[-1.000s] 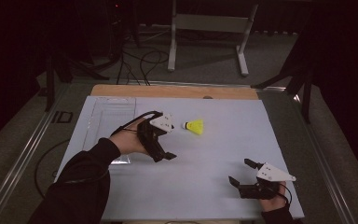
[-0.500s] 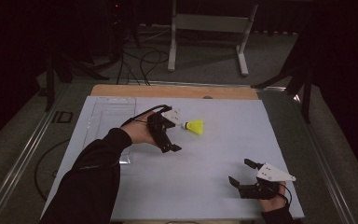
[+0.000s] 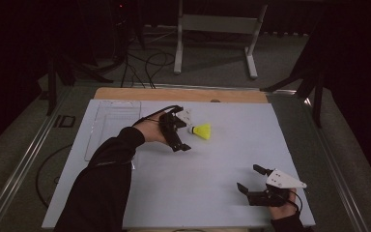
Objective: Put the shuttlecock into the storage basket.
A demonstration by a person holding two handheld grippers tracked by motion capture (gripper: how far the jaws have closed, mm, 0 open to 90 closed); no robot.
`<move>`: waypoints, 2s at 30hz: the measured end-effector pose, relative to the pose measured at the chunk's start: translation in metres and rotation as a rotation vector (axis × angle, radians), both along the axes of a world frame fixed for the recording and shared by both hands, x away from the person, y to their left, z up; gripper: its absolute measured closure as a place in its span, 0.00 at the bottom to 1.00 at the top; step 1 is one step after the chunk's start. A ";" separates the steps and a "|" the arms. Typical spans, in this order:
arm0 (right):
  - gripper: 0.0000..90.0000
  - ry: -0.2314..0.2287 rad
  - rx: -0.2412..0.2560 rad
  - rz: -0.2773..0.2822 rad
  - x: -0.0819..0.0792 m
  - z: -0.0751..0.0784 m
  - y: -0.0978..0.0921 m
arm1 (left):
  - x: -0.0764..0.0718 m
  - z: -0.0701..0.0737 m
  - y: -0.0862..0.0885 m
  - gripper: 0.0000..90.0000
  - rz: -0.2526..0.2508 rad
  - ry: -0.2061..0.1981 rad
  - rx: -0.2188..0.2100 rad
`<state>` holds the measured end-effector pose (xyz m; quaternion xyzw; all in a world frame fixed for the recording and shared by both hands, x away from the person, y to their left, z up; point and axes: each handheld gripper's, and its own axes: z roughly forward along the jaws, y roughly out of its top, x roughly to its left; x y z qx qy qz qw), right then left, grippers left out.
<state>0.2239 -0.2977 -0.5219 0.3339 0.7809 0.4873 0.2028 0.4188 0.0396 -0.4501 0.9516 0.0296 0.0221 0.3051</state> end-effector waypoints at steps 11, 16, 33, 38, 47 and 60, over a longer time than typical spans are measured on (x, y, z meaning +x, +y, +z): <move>0.11 0.002 0.002 -0.001 -0.001 0.000 -0.001 | 0.015 -0.021 -0.014 0.00 -0.013 -0.014 0.033; 0.11 0.010 0.003 0.001 0.000 -0.001 0.000 | 0.023 -0.031 -0.019 0.00 0.001 -0.001 0.036; 0.11 0.022 0.017 0.000 0.000 -0.003 -0.001 | 0.051 -0.054 -0.018 0.06 0.068 -0.011 0.099; 0.11 0.027 0.024 0.000 0.000 -0.003 -0.002 | 0.056 -0.060 -0.024 0.09 0.100 -0.021 0.099; 0.11 0.028 0.030 -0.003 0.000 -0.003 -0.003 | 0.064 -0.066 -0.029 0.23 0.094 -0.015 0.124; 0.11 0.028 0.032 0.001 0.000 -0.003 -0.003 | 0.068 -0.076 -0.032 0.43 0.092 -0.062 0.176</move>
